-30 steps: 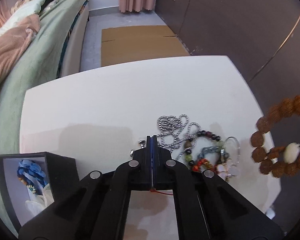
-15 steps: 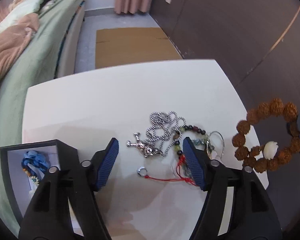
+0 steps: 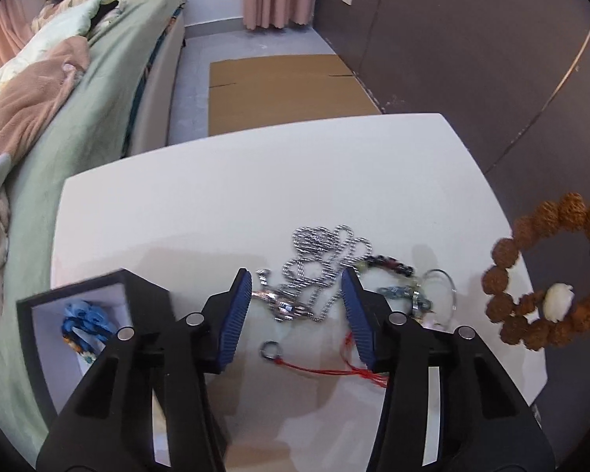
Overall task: Organize jewelry
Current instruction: 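Grasp the silver skull-pendant chain with the left gripper while the right holds the bracelet, then release the chain into the black box with the left gripper while the right holds the bracelet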
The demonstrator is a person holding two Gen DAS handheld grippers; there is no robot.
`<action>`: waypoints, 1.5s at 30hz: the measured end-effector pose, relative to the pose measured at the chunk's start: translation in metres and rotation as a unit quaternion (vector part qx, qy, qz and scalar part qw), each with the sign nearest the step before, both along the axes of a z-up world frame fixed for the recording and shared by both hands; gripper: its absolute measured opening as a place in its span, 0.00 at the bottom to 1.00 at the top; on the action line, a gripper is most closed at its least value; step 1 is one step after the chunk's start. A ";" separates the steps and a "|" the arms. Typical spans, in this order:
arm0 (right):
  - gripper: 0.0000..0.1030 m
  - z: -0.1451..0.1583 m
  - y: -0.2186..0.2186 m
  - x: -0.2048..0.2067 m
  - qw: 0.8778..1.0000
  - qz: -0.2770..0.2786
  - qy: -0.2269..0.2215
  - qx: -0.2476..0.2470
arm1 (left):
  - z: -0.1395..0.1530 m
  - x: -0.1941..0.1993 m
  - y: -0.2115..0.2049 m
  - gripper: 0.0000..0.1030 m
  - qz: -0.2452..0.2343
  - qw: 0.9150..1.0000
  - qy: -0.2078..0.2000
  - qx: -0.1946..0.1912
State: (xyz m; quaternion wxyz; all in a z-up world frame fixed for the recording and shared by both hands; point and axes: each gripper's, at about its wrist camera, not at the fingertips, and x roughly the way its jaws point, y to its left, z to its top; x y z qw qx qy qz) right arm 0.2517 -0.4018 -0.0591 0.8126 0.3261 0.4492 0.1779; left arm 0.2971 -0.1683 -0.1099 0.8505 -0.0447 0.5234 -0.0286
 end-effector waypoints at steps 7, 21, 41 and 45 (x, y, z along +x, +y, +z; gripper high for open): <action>0.19 0.001 -0.008 -0.001 1.000 -0.005 0.000 0.014 | -0.010 -0.006 0.018 0.47 0.031 0.999 0.031 -0.027; 0.19 -0.001 -0.017 -0.001 1.000 -0.009 0.001 0.028 | -0.021 0.003 0.018 0.38 0.085 0.994 0.057 -0.030; 0.19 0.001 -0.018 -0.005 0.999 -0.003 -0.001 0.040 | 0.039 -0.014 0.023 0.14 0.058 0.998 0.009 -0.022; 0.19 0.004 -0.011 -0.004 0.999 0.006 -0.009 0.045 | 0.073 -0.023 0.031 0.14 0.052 0.998 -0.019 -0.022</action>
